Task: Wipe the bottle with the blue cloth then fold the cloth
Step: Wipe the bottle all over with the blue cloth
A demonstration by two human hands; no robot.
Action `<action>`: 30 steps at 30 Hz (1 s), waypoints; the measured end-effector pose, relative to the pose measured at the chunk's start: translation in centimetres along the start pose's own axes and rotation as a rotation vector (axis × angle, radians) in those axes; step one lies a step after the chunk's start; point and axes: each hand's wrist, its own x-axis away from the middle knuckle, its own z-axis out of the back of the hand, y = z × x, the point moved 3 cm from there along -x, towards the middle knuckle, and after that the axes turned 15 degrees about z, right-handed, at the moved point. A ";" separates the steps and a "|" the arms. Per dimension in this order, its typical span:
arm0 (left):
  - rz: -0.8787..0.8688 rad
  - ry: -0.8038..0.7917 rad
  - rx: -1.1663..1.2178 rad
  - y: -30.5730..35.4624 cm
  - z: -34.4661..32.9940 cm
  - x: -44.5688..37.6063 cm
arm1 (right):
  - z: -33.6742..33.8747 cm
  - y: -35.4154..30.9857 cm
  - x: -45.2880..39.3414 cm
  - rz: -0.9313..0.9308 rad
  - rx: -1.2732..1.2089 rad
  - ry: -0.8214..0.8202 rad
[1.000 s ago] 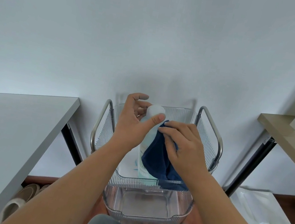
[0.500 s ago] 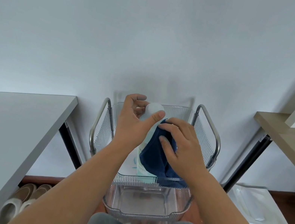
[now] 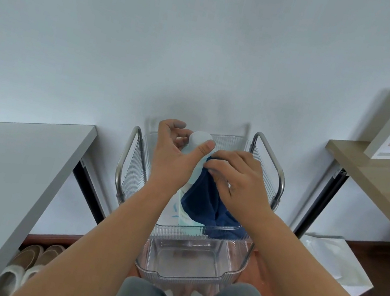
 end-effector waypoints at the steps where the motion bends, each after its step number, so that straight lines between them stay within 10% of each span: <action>1: 0.001 0.004 0.002 0.0 -0.1 0.0 | -0.1 -0.2 0.0 -0.027 -0.010 0.017; 10: 0.022 -0.002 0.045 -0.2 -0.2 0.0 | -1.5 -2.0 -0.3 -0.352 -0.222 0.170; 30: -0.009 -0.026 0.033 -0.2 0.4 0.1 | -2.1 1.6 1.6 -0.187 -0.139 0.099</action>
